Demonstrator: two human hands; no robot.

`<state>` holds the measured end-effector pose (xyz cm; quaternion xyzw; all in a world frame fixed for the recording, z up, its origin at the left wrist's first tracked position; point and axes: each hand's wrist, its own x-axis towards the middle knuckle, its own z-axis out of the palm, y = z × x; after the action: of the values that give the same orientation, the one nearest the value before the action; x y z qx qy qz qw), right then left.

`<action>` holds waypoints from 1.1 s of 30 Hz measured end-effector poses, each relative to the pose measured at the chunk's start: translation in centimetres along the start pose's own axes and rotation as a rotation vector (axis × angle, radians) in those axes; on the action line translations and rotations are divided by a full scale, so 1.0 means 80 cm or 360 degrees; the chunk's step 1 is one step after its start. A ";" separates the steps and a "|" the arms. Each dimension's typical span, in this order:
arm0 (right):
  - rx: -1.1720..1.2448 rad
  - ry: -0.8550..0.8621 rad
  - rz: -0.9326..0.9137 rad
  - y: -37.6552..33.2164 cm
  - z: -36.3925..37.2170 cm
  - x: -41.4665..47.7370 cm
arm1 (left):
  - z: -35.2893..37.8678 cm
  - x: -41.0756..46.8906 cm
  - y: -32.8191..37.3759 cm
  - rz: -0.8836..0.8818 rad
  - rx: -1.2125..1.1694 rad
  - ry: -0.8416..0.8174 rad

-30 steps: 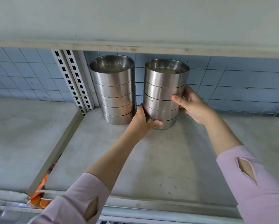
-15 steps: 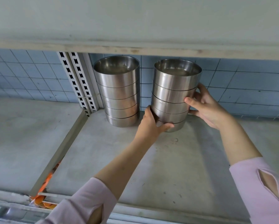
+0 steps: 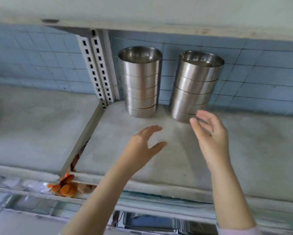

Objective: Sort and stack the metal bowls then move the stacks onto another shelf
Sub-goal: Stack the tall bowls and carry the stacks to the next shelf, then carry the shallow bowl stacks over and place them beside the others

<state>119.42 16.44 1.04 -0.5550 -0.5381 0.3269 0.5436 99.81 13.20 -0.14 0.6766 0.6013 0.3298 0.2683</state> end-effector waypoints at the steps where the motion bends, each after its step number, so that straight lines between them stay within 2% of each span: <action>1: -0.0085 -0.0073 -0.0062 -0.006 0.013 -0.028 | -0.023 -0.030 -0.015 0.0066 0.0068 0.0041; 3: -0.0286 -0.0203 -0.0216 -0.018 0.048 -0.083 | -0.074 -0.092 -0.045 0.0062 0.0240 0.0128; 8: -0.0621 -0.0682 -0.0561 -0.063 0.158 -0.188 | -0.194 -0.238 -0.126 -0.0249 0.0385 0.0468; 13: -0.0533 -0.0870 -0.0897 -0.125 0.305 -0.290 | -0.324 -0.389 -0.189 -0.0443 0.0554 0.0800; 18: -0.0431 -0.1115 -0.1065 -0.192 0.425 -0.365 | -0.420 -0.494 -0.237 -0.0695 0.0581 0.1086; 24: -0.0261 -0.1257 -0.1204 -0.258 0.564 -0.401 | -0.520 -0.536 -0.307 -0.0818 0.0583 0.1379; 33: -0.0030 -0.1354 -0.1087 -0.314 0.835 -0.386 | -0.695 -0.490 -0.475 -0.0849 0.0477 0.1456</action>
<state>43.65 -0.45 5.17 -0.1723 -0.8632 0.3226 0.3482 30.55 -22.46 1.63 0.3192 0.8475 0.4217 -0.0453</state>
